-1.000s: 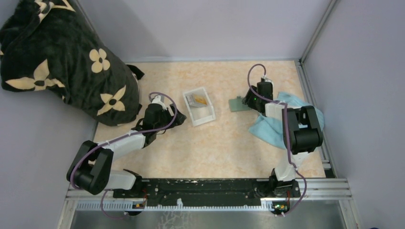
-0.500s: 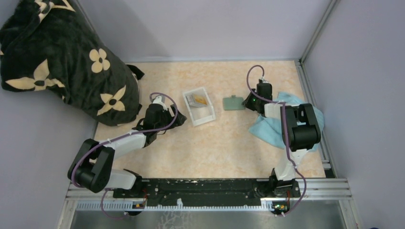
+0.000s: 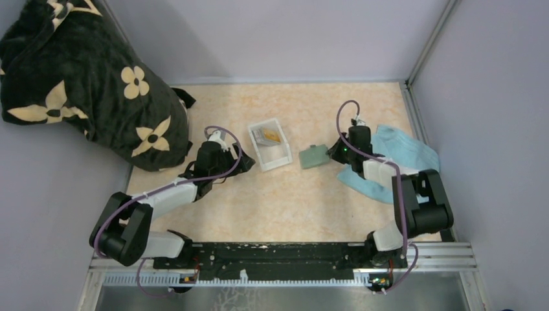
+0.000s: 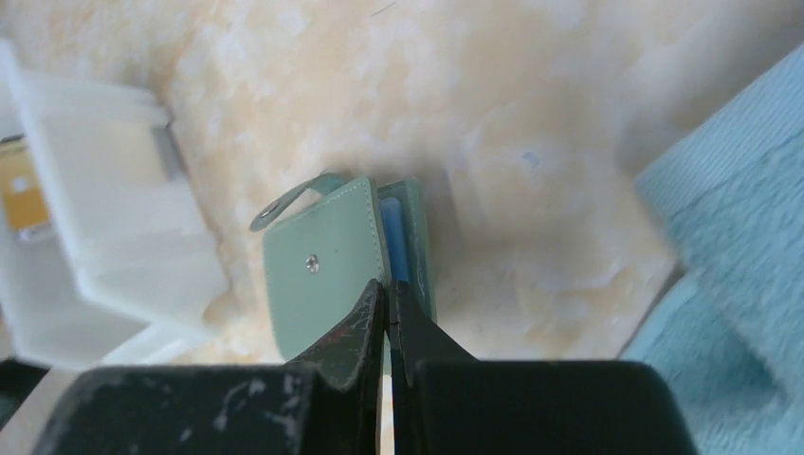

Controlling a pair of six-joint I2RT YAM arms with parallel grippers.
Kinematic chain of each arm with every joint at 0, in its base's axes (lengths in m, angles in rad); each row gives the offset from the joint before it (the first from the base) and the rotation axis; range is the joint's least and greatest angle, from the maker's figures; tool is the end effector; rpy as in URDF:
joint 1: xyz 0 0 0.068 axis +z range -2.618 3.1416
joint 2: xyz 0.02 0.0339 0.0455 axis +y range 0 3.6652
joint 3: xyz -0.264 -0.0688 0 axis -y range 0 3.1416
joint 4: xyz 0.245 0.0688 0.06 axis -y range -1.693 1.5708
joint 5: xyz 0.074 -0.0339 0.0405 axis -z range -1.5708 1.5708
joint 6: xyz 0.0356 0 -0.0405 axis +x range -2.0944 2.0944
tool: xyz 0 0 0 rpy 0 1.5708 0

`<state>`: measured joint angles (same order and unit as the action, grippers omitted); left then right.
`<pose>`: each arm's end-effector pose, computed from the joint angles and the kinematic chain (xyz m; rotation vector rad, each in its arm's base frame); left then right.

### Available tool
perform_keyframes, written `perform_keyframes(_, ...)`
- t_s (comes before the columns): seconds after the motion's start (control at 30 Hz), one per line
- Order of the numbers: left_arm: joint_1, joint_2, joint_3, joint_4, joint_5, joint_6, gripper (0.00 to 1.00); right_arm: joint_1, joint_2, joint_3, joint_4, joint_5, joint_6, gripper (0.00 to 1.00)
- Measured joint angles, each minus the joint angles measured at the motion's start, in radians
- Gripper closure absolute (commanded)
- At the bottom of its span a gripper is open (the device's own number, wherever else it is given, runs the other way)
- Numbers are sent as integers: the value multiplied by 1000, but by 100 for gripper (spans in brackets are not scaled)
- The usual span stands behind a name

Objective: Put the credit cards into the card holder
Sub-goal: Move the card holder to the center of the board.

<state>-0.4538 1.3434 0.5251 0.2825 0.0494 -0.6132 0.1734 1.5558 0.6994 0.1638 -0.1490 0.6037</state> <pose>0.2382 -0.1182 0.1769 -0.1432 2.1782 -0.6783 0.3004 0.0580 0.1620 0.4157 2.2832 0.5729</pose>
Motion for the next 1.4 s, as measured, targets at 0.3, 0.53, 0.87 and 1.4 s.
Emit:
perform_keyframes(0.3, -51, -137, -14, -74, 56, -23, 20, 205, -295, -130, -116, 129, 45, 100)
perform_keyframes(0.53, -105, -254, -29, -146, 83, -29, 22, 373, -457, -170, -308, 228, 89, 100)
perform_keyframes(0.87, -213, -303, -38, -224, 91, -42, 27, 531, -551, -198, -417, 239, 112, 100)
perform_keyframes(1.4, -311, -249, -2, -314, 101, -14, 27, 551, -184, 78, -457, 16, -145, 100)
